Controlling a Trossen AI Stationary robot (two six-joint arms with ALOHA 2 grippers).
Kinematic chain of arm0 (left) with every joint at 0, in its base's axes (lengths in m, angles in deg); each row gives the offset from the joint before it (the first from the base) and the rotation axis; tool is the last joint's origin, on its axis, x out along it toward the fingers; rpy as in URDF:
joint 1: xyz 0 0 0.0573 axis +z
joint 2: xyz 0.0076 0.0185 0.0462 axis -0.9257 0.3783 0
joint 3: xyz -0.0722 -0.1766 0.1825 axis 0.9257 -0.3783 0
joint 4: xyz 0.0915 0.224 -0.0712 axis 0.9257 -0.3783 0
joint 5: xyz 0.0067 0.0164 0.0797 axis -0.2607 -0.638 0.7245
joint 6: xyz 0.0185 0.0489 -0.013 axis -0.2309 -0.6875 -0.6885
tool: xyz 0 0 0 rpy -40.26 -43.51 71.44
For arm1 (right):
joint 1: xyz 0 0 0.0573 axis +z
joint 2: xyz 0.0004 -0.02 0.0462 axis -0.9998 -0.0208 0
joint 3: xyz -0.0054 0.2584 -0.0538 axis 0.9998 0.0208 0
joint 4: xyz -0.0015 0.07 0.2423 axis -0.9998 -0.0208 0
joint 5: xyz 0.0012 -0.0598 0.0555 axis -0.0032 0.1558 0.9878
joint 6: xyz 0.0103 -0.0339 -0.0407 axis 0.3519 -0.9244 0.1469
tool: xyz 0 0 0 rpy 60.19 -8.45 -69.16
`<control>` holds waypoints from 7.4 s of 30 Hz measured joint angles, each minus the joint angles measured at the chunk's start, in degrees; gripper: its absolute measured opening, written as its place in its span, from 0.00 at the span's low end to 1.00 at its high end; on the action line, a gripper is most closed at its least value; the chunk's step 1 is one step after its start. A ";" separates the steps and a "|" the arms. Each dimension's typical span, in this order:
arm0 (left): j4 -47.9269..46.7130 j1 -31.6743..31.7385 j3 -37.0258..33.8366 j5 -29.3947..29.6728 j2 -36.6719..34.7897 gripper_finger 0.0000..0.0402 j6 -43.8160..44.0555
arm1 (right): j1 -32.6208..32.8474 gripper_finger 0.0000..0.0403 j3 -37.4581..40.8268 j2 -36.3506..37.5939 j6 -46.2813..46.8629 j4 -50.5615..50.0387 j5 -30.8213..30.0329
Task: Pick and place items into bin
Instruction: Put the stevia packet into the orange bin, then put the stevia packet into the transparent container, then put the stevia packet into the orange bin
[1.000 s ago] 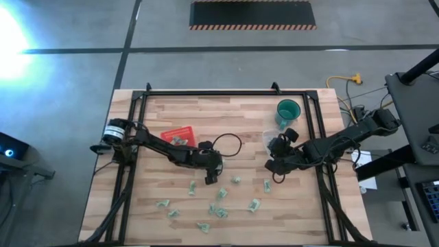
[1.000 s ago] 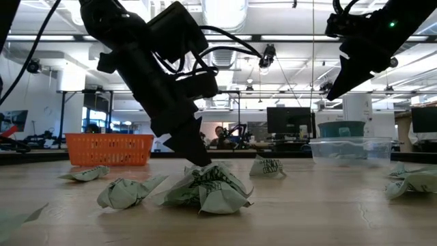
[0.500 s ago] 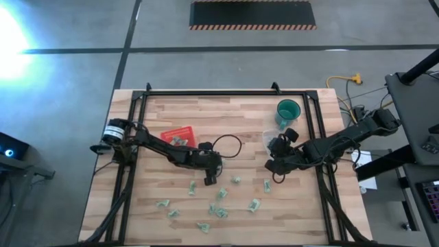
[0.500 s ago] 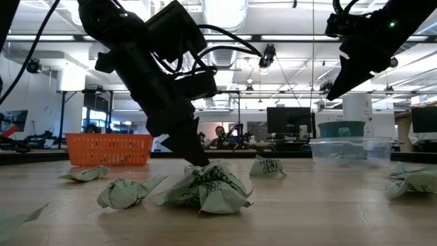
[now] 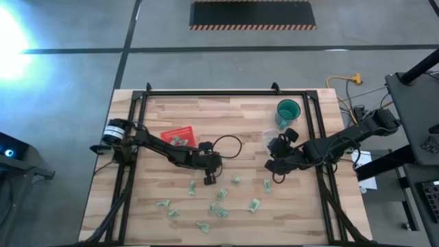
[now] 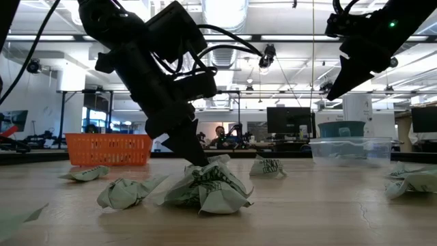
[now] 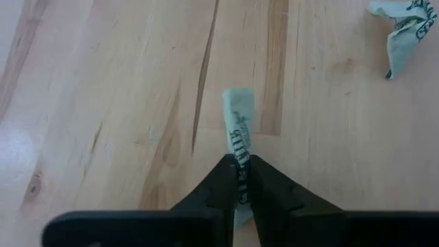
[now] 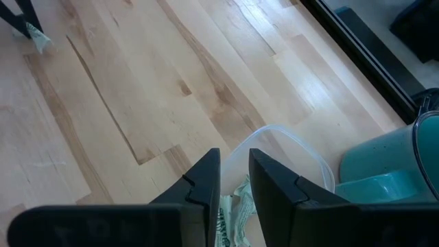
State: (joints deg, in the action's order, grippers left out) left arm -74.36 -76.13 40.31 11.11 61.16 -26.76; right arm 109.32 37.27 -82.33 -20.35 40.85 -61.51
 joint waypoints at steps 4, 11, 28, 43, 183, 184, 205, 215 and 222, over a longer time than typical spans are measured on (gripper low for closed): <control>-0.42 0.02 0.80 0.21 0.00 0.01 -1.37 | 0.00 0.17 0.00 -0.02 0.00 0.00 0.00; -0.10 0.02 1.20 0.17 -1.81 0.00 -2.38 | 0.00 0.17 0.29 -0.02 0.00 -0.03 0.00; -16.93 -3.05 -0.46 12.59 -19.95 0.00 -1.54 | -0.02 0.17 1.04 -0.04 0.02 0.22 -0.05; -33.90 -7.08 -12.51 28.39 -37.73 0.00 12.72 | -0.02 0.17 1.36 -0.02 0.02 1.20 0.00; -28.47 -7.02 -19.80 32.56 -39.34 0.22 5.21 | -2.54 0.03 3.10 -6.55 6.38 -4.70 1.98; -27.90 -7.02 -19.80 31.87 -39.34 0.22 5.19 | -2.64 0.03 3.26 -6.55 6.58 -4.98 1.97; -22.68 -7.04 -19.96 10.17 -39.34 0.22 5.17 | -2.64 0.30 3.13 -5.72 3.43 -5.68 1.81; -11.10 -7.13 -22.34 -6.25 -37.83 0.22 5.12 | -2.31 0.26 2.40 -5.52 1.19 -4.14 2.80; -7.79 -7.15 -21.86 -9.01 -30.06 0.22 5.12 | -0.94 0.23 2.38 -5.52 -5.35 1.55 5.77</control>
State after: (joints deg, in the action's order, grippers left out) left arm -82.14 -83.28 18.45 2.10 31.10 -21.64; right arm 108.38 39.66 -87.85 -25.69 42.41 -55.74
